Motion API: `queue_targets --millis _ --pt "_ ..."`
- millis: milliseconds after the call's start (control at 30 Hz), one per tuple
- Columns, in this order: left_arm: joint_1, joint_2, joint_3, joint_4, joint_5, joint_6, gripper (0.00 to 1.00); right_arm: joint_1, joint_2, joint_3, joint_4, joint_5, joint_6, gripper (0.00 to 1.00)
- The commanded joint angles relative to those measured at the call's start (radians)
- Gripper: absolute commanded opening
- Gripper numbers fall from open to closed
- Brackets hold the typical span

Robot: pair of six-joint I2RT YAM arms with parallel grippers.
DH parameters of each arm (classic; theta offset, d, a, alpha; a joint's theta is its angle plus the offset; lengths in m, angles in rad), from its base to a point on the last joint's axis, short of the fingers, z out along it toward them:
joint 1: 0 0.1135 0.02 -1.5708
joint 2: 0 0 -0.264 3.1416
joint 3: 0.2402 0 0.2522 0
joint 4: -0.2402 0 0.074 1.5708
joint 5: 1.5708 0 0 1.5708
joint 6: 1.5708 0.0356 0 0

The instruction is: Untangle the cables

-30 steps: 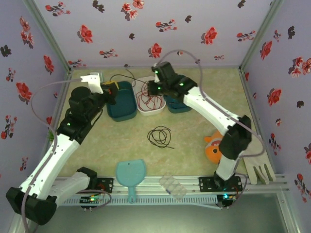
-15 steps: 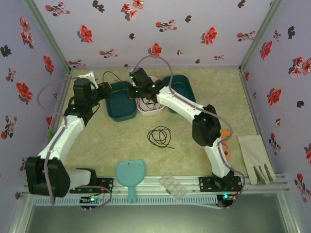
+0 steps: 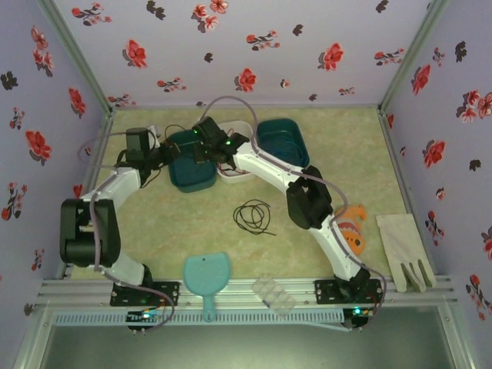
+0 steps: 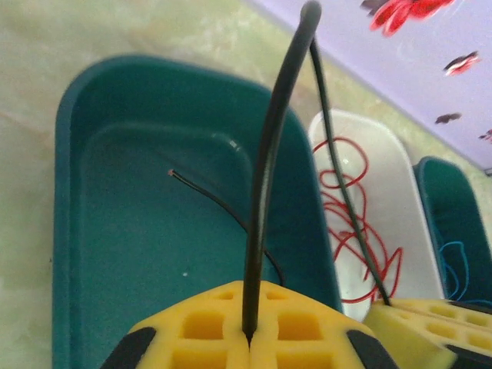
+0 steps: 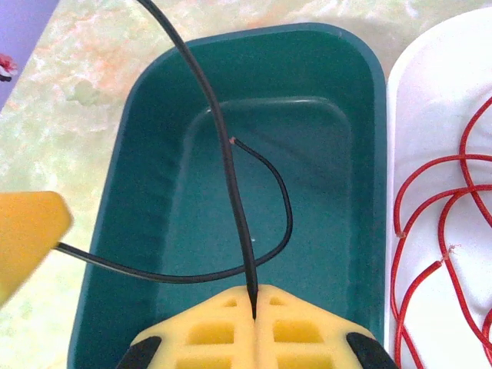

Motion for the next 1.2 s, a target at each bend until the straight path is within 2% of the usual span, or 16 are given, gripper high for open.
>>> queue_targets --millis 0,167,333,467,667,800,1033,1167 --pt "0.007 0.052 0.052 -0.005 0.039 0.026 0.03 0.01 0.021 0.033 -0.043 0.032 -0.018 0.05" --pt "0.007 0.113 0.084 -0.047 0.039 0.05 0.11 0.009 0.02 0.015 -0.049 0.029 -0.023 0.14" --pt "0.007 0.099 0.09 -0.063 0.037 0.057 0.38 0.01 0.015 0.015 -0.055 0.027 -0.028 0.23" --pt "0.007 0.087 0.096 -0.092 0.018 0.052 0.53 0.011 -0.006 0.004 -0.058 0.036 -0.033 0.27" --pt "0.007 0.072 0.117 -0.136 -0.01 0.065 0.63 0.011 -0.068 -0.06 -0.034 0.059 -0.035 0.3" --pt "-0.003 0.066 0.145 -0.179 -0.025 0.088 0.65 0.012 -0.128 -0.126 -0.009 0.081 -0.036 0.33" --pt "-0.078 0.069 0.216 -0.296 -0.141 0.15 0.67 0.012 -0.295 -0.338 0.07 0.139 -0.029 0.36" --pt "-0.136 0.043 0.234 -0.323 -0.177 0.175 0.72 0.01 -0.414 -0.486 0.099 0.186 -0.016 0.41"
